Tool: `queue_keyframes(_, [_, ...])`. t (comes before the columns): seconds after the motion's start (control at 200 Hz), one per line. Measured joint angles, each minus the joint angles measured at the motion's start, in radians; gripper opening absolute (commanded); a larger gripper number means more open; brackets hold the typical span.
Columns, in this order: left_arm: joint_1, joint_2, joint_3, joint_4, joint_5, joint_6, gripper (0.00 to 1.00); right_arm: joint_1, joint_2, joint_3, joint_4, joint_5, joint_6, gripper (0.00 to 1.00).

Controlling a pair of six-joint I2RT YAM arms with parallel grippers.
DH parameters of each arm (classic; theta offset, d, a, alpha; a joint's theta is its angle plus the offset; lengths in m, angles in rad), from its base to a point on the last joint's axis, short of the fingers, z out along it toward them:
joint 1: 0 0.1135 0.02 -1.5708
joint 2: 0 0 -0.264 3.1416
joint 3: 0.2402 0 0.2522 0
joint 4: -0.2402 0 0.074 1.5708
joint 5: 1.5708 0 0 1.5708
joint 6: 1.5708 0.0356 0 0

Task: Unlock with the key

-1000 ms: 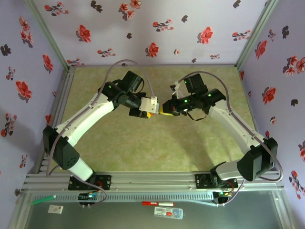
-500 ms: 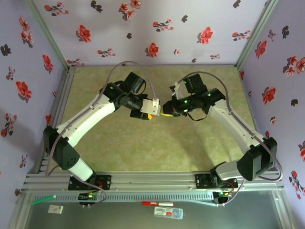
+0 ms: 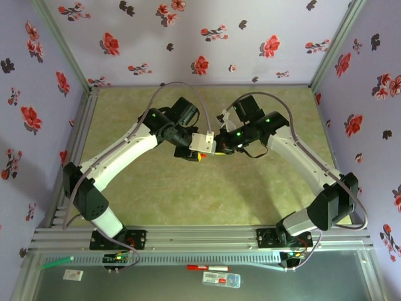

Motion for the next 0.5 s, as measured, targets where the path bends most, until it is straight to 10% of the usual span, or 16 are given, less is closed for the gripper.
queue_keyframes(0.36, [0.000, 0.011, -0.009, 0.015, -0.010, -0.095, 0.00, -0.007, -0.027, -0.087, 0.144, -0.005, 0.126, 0.00])
queue_keyframes(0.5, [-0.009, -0.053, -0.198, 0.270, -0.127, -0.102, 0.00, -0.040, -0.026, -0.187, 0.319, -0.006, 0.350, 0.00])
